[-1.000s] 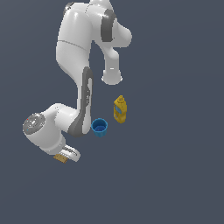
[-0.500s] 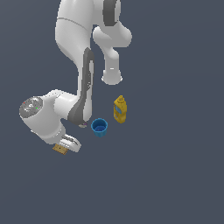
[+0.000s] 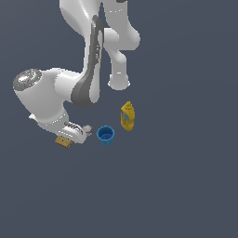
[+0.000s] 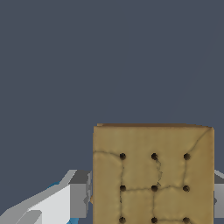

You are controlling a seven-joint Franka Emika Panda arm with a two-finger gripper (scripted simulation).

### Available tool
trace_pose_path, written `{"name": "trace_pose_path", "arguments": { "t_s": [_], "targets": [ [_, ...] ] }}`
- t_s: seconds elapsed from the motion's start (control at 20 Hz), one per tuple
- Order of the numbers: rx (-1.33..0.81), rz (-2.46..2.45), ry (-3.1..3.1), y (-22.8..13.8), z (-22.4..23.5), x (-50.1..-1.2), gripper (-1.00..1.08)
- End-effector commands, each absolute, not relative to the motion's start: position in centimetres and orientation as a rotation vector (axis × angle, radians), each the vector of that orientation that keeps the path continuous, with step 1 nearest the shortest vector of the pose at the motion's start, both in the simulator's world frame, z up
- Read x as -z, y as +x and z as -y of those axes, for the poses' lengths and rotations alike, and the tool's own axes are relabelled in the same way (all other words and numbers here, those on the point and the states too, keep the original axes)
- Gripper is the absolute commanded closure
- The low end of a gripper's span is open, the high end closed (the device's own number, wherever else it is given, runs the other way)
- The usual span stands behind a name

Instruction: Pick up a designated object from a clutter of objects.

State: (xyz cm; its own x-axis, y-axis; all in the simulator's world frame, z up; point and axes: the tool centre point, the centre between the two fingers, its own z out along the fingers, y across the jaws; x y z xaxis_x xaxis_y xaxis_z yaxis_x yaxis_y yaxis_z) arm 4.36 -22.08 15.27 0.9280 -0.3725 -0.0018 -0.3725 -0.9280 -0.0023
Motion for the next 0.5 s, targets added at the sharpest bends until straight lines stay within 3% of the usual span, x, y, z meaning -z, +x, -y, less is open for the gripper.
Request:
{"name": "trace_pose_path", "arguments": {
  "t_s": [0.0,0.45],
  "targets": [
    [0.0,-0.595,-3.082,3.3,21.7,-17.5,1.08],
    [0.0,-0.596,-3.082,-0.6,20.4,-25.5,1.08]
  ]
}}
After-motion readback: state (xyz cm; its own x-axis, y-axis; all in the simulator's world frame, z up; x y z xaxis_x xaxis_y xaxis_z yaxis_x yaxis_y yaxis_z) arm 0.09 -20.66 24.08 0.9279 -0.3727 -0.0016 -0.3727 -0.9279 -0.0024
